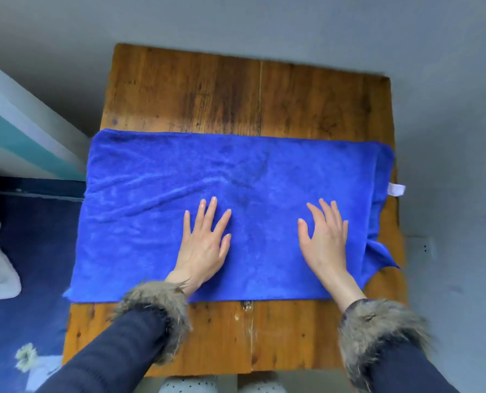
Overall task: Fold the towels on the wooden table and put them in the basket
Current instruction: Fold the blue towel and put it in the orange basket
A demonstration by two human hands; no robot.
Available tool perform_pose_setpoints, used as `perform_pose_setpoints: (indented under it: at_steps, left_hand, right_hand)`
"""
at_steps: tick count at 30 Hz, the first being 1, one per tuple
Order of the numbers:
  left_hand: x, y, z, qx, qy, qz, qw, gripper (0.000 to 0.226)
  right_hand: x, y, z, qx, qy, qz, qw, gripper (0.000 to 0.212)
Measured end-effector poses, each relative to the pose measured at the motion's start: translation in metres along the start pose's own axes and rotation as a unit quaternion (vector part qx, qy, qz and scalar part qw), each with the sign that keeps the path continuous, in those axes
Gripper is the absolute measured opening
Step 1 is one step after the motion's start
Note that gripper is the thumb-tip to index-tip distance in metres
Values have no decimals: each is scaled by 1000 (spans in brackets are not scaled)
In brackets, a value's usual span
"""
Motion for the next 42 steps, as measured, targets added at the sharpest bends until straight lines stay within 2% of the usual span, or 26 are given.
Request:
perform_pose_setpoints:
  at_steps: [5,9,11,14,17,20,23,26,29,32,34,37,40,42]
  left_hand:
    - [88,7,23,-71,-21,87,993,53]
    - [121,8,37,-97,-43,64,992,60]
    - [127,5,42,-106,-49,42,992,69]
    - [132,4,37,-111,-56,25,992,76]
    - [135,4,34,-126,-59,8,990,75]
    - [138,4,33,-129,-57,-3,990,75]
    - [140,4,32,-132,-64,-12,989,76]
    - [143,2,31,-141,-67,-25,987,76]
    - [146,1,30,-152,-64,-38,986,76]
    - [147,3,28,-154,-51,-40,986,76]
    - [145,3,26,-162,-37,-36,985,77]
    - [140,4,24,-170,-17,-17,985,74]
    - [136,2,23,-137,81,-38,987,64]
    - [136,3,22,-80,145,-75,983,53]
  right_hand:
    - [84,26,-35,86,-26,99,991,41]
    - [132,35,-42,25,-54,182,981,58]
    - [149,33,-42,9,-51,205,977,45]
    - [161,30,-47,48,-83,217,971,22]
    - [179,32,-53,80,-193,309,928,18]
    - [202,42,-55,82,-267,394,875,24]
    - [219,55,-59,61,-286,424,857,26]
    - [224,56,-64,75,-289,403,865,22]
    - [204,51,-71,97,-305,342,883,12]
    - [168,45,-69,102,-331,250,904,17]
    - [141,44,-58,77,-337,177,922,19]
    - [107,49,-38,3,-336,75,939,21]
    - [92,54,-22,-156,-352,41,922,27]
    - [94,52,-18,-241,-337,38,910,29]
Point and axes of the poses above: each hand's wrist, its own y-axis away from the middle knuckle, its own z-axis out of the palm, x = y × z, the point moved 1 cm from there along -y, towards the middle knuckle, and after that the axes turned 4 degrees about -z, right-handed, at the moved point
